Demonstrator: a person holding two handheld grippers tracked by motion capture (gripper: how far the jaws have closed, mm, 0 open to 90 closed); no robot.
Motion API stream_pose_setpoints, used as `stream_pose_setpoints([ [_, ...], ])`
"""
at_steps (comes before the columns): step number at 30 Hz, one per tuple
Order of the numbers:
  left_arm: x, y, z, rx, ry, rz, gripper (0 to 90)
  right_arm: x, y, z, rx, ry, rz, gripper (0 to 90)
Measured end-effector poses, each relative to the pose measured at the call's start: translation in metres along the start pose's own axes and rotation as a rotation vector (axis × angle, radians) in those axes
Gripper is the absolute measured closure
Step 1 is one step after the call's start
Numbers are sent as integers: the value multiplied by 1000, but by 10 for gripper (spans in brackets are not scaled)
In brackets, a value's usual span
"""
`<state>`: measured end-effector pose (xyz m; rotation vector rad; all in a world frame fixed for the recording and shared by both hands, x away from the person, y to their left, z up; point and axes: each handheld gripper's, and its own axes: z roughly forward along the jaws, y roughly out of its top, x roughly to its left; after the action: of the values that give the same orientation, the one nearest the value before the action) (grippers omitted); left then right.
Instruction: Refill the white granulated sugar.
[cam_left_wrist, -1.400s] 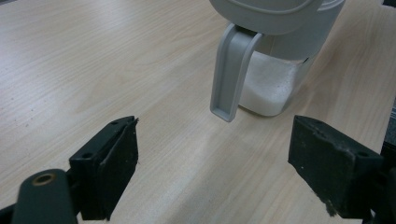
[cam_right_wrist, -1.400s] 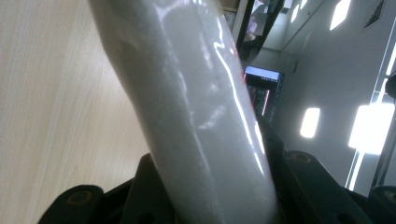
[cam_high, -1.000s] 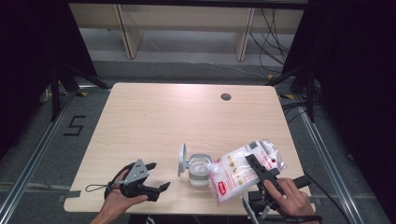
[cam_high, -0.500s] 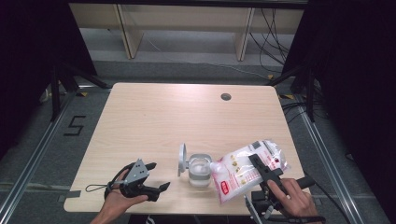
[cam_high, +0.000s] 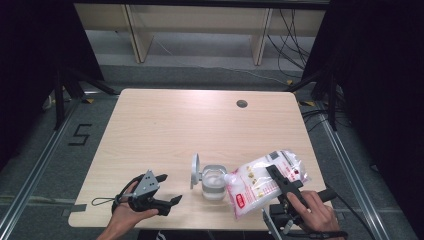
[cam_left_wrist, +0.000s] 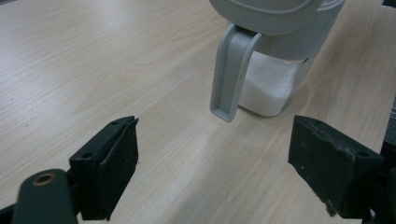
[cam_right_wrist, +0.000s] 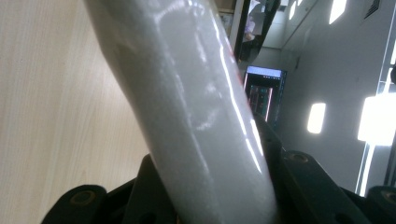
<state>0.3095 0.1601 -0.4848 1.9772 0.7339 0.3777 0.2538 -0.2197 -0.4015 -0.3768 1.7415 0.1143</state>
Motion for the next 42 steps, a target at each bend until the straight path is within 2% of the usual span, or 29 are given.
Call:
stream_pose_setpoints([
  [1, 0, 0, 0, -1, 0, -1, 156, 0, 0, 2, -28, -25, -13, 691],
  [2, 0, 0, 0, 0, 0, -1, 156, 3, -1, 1, -10, -19, 37, 691],
  [3, 0, 0, 0, 1, 0, 0, 156, 2, -1, 1, -3, -6, 17, 691],
  [5, 0, 0, 0, 0, 0, -1, 156, 2, -1, 1, 2, -3, 23, 692],
  [6, 0, 0, 0, 0, 0, 0, 156, 0, 0, 1, -4, -4, -16, 691],
  [7, 0, 0, 0, 0, 0, 0, 156, 1, 0, 0, 9, 0, 0, 691],
  [8, 0, 0, 0, 0, 0, -1, 156, 1, 0, 1, -2, -1, 4, 692],
  [10, 0, 0, 0, 0, 0, -1, 156, 0, 0, 0, 7, 4, -1, 692],
  [11, 0, 0, 0, 1, 0, 0, 156, -2, 1, 0, -7, -7, -19, 692],
  [13, 0, 0, 0, 1, 1, 0, 156, -2, 1, 0, -7, -7, -18, 692],
  [14, 0, 0, 0, 0, 0, -1, 156, -2, 1, 0, -7, -8, -16, 692],
  [16, 0, 0, 0, -1, 0, -1, 156, 2, 0, 1, -6, 0, 33, 692],
  [19, 0, 0, 0, -1, 0, 0, 156, 4, 0, 1, 1, 8, 47, 692],
  [20, 0, 0, 0, -1, 0, 0, 157, 2, 0, 2, -3, 9, 14, 692],
  [21, 0, 0, 0, -1, 0, 0, 156, 1, 0, 2, -5, 3, 2, 692],
  [23, 0, 0, 0, -1, 0, -1, 157, 2, 0, 1, 5, 9, 17, 692],
  [24, 0, 0, 0, -1, 0, 0, 156, 0, 0, 2, -8, -2, -11, 692],
  [25, 0, 0, 0, -1, 0, 0, 157, 0, 0, 2, -4, 3, -11, 693],
  [26, 0, 0, 0, 0, 1, -1, 156, 2, 0, 1, 14, 8, 13, 692],
  [31, 0, 0, 0, 6, 4, 7, 157, 3, 0, 1, 8, 5, 18, 693],
  [32, 0, 0, 0, 0, 1, 0, 156, 0, 1, 1, 1, -3, -27, 693],
  [36, 0, 0, 0, 6, 4, 7, 156, 2, 1, 2, 2, -1, -13, 693],
  [37, 0, 0, 0, 5, 3, 6, 156, 5, 1, 1, 17, 5, 34, 693],
  [38, 0, 0, 0, 7, 4, 7, 157, -1, 2, 2, -1, 10, -53, 693],
  [39, 0, 0, 0, 7, 4, 7, 156, -1, 2, 2, -1, 10, -53, 693],
  [40, 0, 0, 0, 6, 4, 7, 156, 1, 2, 1, 5, 5, -15, 693],
  [42, 0, 0, 0, 6, 4, 7, 156, 0, 1, 2, -12, -11, -26, 693],
])
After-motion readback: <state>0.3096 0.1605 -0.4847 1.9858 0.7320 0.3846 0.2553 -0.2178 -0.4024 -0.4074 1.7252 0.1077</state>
